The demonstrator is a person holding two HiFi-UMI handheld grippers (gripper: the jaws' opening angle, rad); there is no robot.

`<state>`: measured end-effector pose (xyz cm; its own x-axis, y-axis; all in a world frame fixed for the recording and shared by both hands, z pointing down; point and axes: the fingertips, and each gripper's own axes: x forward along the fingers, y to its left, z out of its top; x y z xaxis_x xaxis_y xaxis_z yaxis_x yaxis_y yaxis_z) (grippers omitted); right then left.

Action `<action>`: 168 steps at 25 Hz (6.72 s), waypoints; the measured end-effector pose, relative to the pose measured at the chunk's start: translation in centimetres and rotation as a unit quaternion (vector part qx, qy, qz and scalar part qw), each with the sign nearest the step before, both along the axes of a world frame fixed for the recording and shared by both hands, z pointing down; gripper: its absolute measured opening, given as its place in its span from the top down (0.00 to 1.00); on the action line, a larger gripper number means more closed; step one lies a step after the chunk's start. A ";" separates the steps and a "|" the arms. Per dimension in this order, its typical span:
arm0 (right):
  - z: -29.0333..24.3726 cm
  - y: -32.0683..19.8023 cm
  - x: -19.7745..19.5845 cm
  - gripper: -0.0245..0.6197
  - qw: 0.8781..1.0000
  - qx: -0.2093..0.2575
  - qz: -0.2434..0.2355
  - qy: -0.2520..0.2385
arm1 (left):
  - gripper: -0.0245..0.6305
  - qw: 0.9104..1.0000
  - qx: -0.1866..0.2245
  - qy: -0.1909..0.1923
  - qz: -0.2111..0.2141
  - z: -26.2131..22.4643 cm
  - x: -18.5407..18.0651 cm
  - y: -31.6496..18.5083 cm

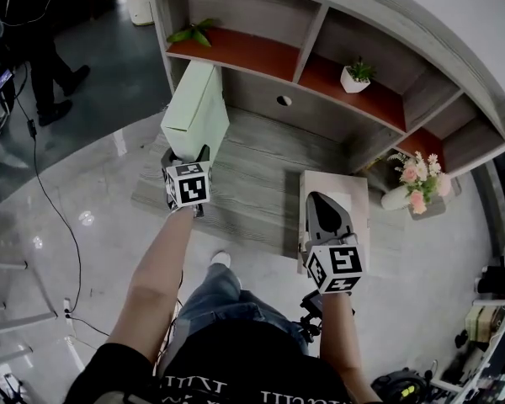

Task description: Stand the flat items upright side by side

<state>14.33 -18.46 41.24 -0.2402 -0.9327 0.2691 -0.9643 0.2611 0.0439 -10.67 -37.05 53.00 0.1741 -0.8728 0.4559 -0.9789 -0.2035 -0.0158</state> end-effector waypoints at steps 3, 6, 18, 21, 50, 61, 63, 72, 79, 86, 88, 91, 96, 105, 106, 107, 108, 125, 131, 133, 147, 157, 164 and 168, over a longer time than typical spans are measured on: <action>0.0 -0.9 -0.3 0.94 1.000 -0.003 0.004 0.001 | 0.48 1.000 -0.001 -0.002 0.002 0.0 -0.3 -1.1; -0.3 -1.9 -0.6 0.94 1.000 -0.004 0.006 0.003 | 0.48 1.000 -0.003 -0.004 0.003 -0.1 -0.5 -2.1; -0.3 -5.5 -2.3 0.94 1.000 -0.011 0.009 0.015 | 0.48 1.000 0.002 -0.011 -0.004 -0.2 -2.4 -6.6; -0.1 -6.2 -2.5 0.94 1.000 -0.014 0.010 0.019 | 0.48 1.000 0.010 -0.015 -0.009 -0.2 -3.0 -7.2; 0.1 -8.4 -4.1 0.94 0.999 -0.012 0.021 0.025 | 0.32 0.999 0.000 -0.027 -0.027 0.6 -5.4 -8.5; -0.7 -6.8 -0.9 0.94 1.000 0.005 -0.002 0.021 | 0.22 0.998 0.022 0.015 -0.059 -1.0 -4.9 -4.5; -1.1 -6.2 0.3 0.94 1.000 0.008 -0.008 0.021 | 0.22 0.997 0.028 0.017 -0.069 -1.7 -4.6 -3.3; -2.8 -2.5 6.8 0.94 1.000 0.026 -0.014 0.009 | 0.22 0.994 0.049 0.024 -0.092 -4.6 -1.0 2.1; -2.8 1.4 12.6 0.94 1.000 0.027 -0.004 -0.002 | 0.22 0.995 0.056 0.033 -0.070 -6.1 4.4 6.1; -2.2 5.1 19.2 0.94 0.999 0.029 0.027 -0.012 | 0.22 0.997 0.046 0.045 -0.034 -5.4 11.0 9.4; -2.0 6.1 21.0 0.94 0.999 0.030 0.039 -0.016 | 0.22 0.998 0.043 0.046 -0.020 -5.1 12.8 10.1; -1.2 7.7 23.7 0.94 0.998 0.024 0.056 -0.020 | 0.22 0.998 0.032 0.048 0.010 -4.2 16.1 11.3; 0.2 10.2 27.7 0.94 0.997 0.011 0.077 -0.026 | 0.22 0.996 -0.003 0.058 0.061 -1.9 22.1 13.5; 3.2 13.8 32.6 0.94 0.993 -0.018 0.107 -0.050 | 0.22 0.986 -0.104 0.048 0.122 4.1 30.3 16.8; 3.5 14.1 32.8 0.94 0.993 -0.020 0.108 -0.052 | 0.22 0.984 -0.118 0.041 0.126 5.0 30.7 17.1; 3.8 14.3 33.1 0.94 0.992 -0.022 0.108 -0.053 | 0.22 0.982 -0.130 0.033 0.130 5.8 31.0 17.4; 4.0 14.4 33.3 0.94 0.992 -0.024 0.108 -0.054 | 0.22 0.981 -0.141 0.026 0.132 6.5 31.3 17.6; 4.8 13.0 31.8 0.94 0.993 -0.028 0.085 -0.081 | 0.22 0.974 -0.213 0.011 0.076 10.3 25.6 20.7; 4.6 10.9 26.9 0.94 0.996 -0.034 0.044 -0.074 | 0.22 0.972 -0.221 0.056 0.050 10.8 21.6 21.9; 4.6 10.5 25.3 0.94 0.996 -0.037 0.031 -0.070 | 0.22 0.970 -0.227 0.073 0.043 11.1 20.4 22.3; 5.4 9.9 19.2 0.94 0.996 -0.067 0.008 -0.055 | 0.22 0.914 -0.265 0.307 0.001 13.6 15.8 24.9; 6.0 10.4 16.7 0.94 0.995 -0.085 0.006 -0.044 | 0.22 0.846 -0.364 0.387 0.042 15.4 20.2 28.8; 6.3 10.5 15.2 0.94 0.995 -0.096 -0.006 -0.036 | 0.29 0.741 -0.417 0.515 0.110 15.7 23.2 29.9; 6.1 10.4 14.6 0.94 0.995 -0.095 -0.010 -0.036 | 0.38 0.768 -0.417 0.473 0.112 14.0 22.6 29.3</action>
<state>28.89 -8.08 47.34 -0.2837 -0.8612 0.4217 -0.9576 0.2775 -0.0774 11.93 -7.75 67.04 0.8751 -0.2463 0.4166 -0.4103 0.0788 0.9085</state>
